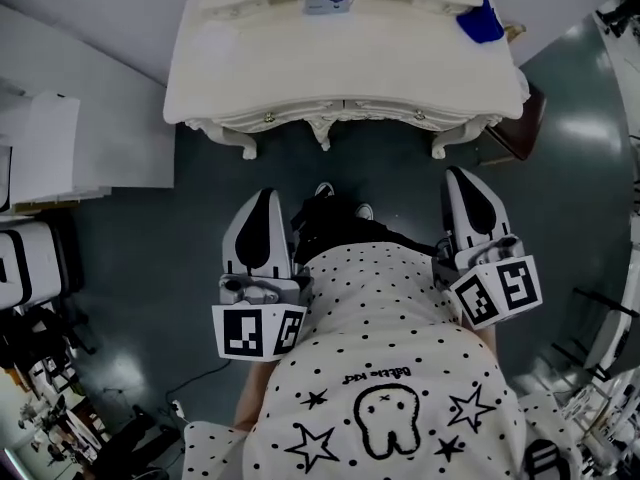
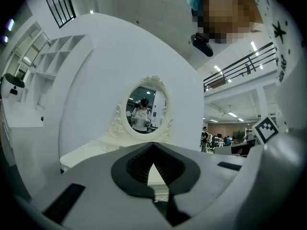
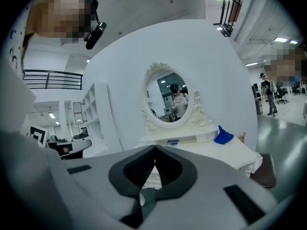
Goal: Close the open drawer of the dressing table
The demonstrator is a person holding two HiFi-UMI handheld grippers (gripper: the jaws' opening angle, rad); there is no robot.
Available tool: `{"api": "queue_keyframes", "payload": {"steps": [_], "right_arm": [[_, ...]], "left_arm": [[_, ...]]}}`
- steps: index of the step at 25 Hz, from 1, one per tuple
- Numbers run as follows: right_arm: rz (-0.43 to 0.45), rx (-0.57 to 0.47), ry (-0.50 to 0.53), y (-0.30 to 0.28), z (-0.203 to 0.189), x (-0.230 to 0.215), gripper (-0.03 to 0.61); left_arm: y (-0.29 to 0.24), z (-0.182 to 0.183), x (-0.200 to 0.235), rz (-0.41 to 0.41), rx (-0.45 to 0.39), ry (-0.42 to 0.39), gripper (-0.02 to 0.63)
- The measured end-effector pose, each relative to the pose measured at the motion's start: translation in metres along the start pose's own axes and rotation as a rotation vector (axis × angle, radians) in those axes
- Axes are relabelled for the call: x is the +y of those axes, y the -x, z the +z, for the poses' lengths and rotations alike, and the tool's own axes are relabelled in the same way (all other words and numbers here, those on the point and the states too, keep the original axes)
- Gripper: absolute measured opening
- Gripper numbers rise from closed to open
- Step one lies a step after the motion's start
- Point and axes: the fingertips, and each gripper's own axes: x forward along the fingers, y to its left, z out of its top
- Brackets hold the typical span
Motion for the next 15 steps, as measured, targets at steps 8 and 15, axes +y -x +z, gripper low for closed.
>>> {"api": "queue_keyframes", "payload": {"steps": [8,15], "right_arm": [[0.009,0.002,0.007,-0.004,-0.002,0.006,0.009],[0.004,0.004,0.002,-0.005,-0.003,0.006,0.009]], "left_arm": [[-0.01,0.0,-0.003,-0.035,0.0,0.009,0.011],[-0.012,0.002,-0.005,-0.052,-0.003,0.012,0.012]]}}
